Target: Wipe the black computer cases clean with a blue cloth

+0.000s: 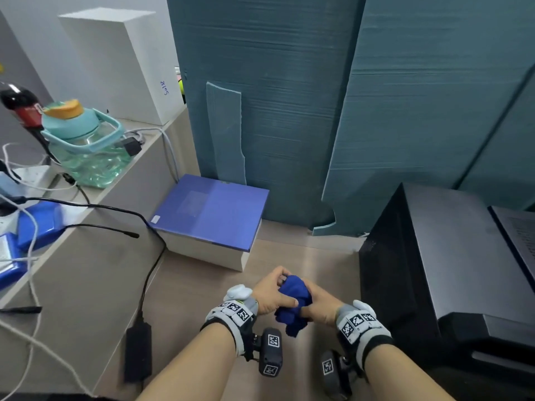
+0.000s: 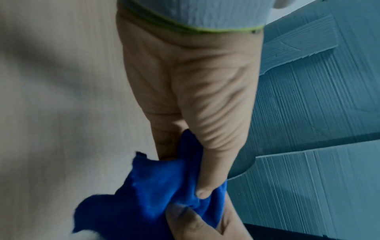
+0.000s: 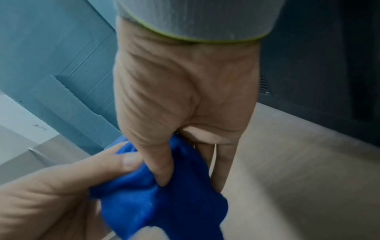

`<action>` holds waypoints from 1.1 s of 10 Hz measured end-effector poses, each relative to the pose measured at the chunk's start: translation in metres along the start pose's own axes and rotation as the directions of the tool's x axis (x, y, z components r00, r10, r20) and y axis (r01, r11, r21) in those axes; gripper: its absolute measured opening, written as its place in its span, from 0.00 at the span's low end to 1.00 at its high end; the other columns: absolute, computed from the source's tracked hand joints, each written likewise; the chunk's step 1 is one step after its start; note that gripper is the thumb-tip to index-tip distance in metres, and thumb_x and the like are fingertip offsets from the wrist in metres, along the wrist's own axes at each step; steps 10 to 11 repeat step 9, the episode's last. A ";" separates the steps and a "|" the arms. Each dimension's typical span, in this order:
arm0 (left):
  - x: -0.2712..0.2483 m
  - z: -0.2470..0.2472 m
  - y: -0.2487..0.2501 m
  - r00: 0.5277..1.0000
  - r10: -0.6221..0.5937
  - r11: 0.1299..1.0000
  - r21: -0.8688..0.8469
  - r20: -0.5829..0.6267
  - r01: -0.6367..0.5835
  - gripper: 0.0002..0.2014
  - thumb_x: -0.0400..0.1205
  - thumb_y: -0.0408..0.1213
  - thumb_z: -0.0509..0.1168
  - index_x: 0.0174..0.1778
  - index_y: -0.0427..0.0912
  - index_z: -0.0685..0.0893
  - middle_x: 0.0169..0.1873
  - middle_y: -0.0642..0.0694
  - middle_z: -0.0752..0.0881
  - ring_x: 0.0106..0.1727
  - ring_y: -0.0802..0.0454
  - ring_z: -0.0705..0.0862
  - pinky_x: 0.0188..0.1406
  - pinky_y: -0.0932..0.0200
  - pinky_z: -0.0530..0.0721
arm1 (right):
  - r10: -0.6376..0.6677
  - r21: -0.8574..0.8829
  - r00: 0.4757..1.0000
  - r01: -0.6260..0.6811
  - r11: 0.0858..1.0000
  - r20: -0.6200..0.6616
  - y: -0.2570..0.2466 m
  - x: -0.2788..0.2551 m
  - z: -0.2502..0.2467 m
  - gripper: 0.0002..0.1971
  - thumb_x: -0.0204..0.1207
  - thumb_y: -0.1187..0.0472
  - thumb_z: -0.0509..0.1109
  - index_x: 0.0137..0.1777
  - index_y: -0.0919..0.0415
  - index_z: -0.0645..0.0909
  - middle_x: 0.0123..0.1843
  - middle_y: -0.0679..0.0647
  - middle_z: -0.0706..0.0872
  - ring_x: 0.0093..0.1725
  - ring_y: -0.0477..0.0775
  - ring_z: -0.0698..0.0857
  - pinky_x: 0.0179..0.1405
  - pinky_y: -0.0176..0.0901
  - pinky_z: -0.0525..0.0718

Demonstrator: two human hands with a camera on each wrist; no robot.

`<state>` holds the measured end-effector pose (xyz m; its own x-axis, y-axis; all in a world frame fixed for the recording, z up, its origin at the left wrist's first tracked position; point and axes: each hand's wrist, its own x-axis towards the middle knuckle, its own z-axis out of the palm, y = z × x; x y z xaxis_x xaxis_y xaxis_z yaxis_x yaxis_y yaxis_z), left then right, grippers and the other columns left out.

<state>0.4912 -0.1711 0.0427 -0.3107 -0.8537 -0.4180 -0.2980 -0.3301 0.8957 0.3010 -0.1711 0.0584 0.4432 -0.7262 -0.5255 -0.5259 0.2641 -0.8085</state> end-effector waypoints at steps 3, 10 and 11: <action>-0.009 0.037 -0.084 0.965 -0.155 0.832 0.498 -0.210 0.243 0.33 0.72 0.55 0.72 0.74 0.69 0.71 0.61 0.48 0.70 0.51 0.49 0.85 0.62 0.58 0.81 | 0.350 -0.402 0.929 -0.369 0.838 -0.123 0.062 -0.003 0.019 0.38 0.70 0.64 0.64 0.82 0.43 0.62 0.79 0.55 0.68 0.73 0.63 0.79 0.73 0.53 0.77; -0.014 0.021 -0.025 0.976 -0.156 0.661 0.718 -0.155 0.219 0.07 0.74 0.46 0.71 0.46 0.53 0.85 0.44 0.51 0.86 0.41 0.50 0.86 0.41 0.58 0.84 | 0.233 -0.551 0.971 -0.225 0.804 -0.057 0.008 0.001 0.003 0.23 0.84 0.53 0.59 0.79 0.48 0.72 0.75 0.55 0.80 0.71 0.59 0.81 0.68 0.46 0.76; -0.014 0.021 -0.025 0.976 -0.156 0.661 0.718 -0.155 0.219 0.07 0.74 0.46 0.71 0.46 0.53 0.85 0.44 0.51 0.86 0.41 0.50 0.86 0.41 0.58 0.84 | 0.233 -0.551 0.971 -0.225 0.804 -0.057 0.008 0.001 0.003 0.23 0.84 0.53 0.59 0.79 0.48 0.72 0.75 0.55 0.80 0.71 0.59 0.81 0.68 0.46 0.76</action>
